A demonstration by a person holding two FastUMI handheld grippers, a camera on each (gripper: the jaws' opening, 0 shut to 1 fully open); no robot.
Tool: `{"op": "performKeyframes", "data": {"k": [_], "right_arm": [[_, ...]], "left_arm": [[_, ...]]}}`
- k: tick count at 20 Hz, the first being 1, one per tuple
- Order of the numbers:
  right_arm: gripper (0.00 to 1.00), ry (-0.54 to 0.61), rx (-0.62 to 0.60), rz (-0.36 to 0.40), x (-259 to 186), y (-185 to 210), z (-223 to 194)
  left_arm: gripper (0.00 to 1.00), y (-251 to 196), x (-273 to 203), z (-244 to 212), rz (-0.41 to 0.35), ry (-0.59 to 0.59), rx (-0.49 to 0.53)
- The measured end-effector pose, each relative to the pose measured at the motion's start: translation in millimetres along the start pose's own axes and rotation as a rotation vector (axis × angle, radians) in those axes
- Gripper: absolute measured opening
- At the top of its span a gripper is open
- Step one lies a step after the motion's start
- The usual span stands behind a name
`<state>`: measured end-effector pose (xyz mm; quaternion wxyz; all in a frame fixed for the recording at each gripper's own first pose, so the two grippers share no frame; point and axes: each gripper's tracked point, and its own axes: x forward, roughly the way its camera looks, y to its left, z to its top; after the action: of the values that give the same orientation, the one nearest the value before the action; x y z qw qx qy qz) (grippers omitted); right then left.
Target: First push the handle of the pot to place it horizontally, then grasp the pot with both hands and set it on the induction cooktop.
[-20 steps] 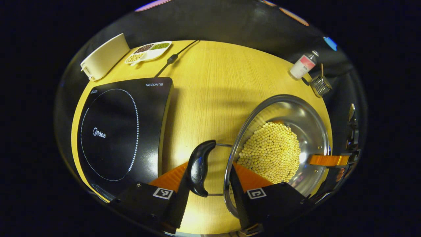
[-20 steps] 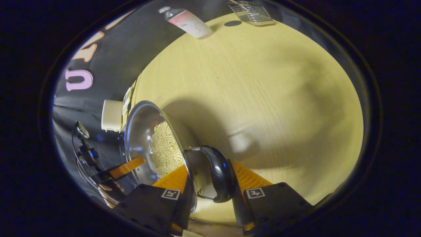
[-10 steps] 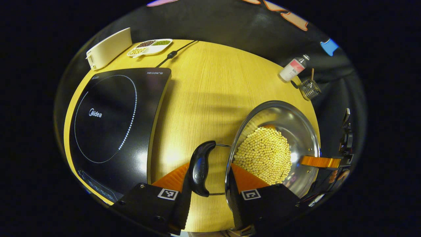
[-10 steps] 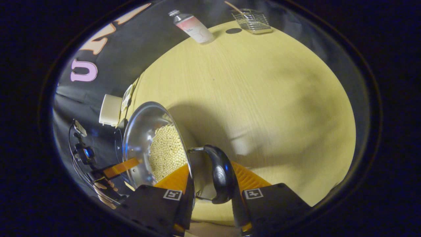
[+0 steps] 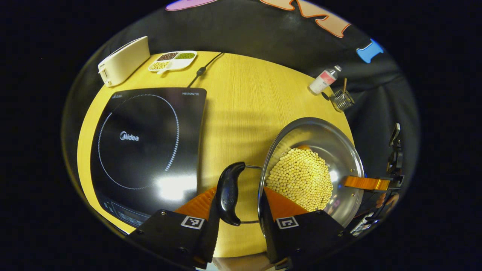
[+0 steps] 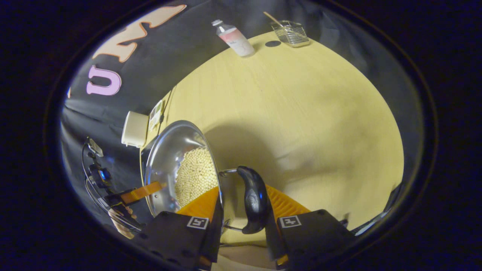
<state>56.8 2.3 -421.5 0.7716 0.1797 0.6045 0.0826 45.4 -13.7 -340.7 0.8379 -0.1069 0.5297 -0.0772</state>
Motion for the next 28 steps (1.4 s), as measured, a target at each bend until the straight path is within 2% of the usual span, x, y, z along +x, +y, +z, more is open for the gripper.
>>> {"op": "performKeyframes", "data": {"k": [1,2,8,14,17,18,19,21,22,23,24,26,27,28], "right_arm": [[0.48,-0.014,0.009,-0.006,-2,11,-5],[0.54,-0.025,0.017,-0.014,-4,24,-11],[0.53,-0.076,0.045,-0.021,6,111,-47],[0.53,-0.075,0.053,-0.002,45,185,-75],[0.53,-0.110,0.021,0.025,63,219,-72],[0.53,-0.111,0.011,0.029,69,226,-74],[0.47,-0.116,0.003,0.035,75,233,-73],[0.47,-0.125,-0.006,0.043,85,247,-71],[0.53,-0.135,-0.014,0.045,89,253,-69],[0.53,-0.149,-0.023,0.044,93,257,-66],[0.47,-0.163,-0.032,0.046,96,262,-64],[0.47,-0.183,-0.041,0.051,99,268,-61],[0.53,-0.189,-0.041,0.055,100,272,-60],[0.53,-0.193,-0.043,0.058,103,276,-61]], "left_arm": [[0.55,9,-6,4,-0.010,-0.006,0.016],[0.55,18,-12,7,-0.018,-0.010,0.026],[0.55,98,-46,24,-0.048,-0.016,0.055],[0.55,181,-63,42,0.002,-0.064,0.096],[0.55,216,-73,48,0.029,-0.097,0.086],[0.55,224,-73,51,0.036,-0.112,0.084],[0.55,231,-73,54,0.045,-0.128,0.084],[0.54,247,-74,61,0.059,-0.156,0.090],[0.54,252,-74,64,0.064,-0.168,0.091],[0.55,257,-72,67,0.067,-0.175,0.090],[0.54,262,-72,69,0.071,-0.188,0.086],[0.54,272,-71,72,0.077,-0.201,0.079],[0.54,276,-69,73,0.085,-0.194,0.078],[0.55,280,-70,73,0.094,-0.195,0.084]]}}
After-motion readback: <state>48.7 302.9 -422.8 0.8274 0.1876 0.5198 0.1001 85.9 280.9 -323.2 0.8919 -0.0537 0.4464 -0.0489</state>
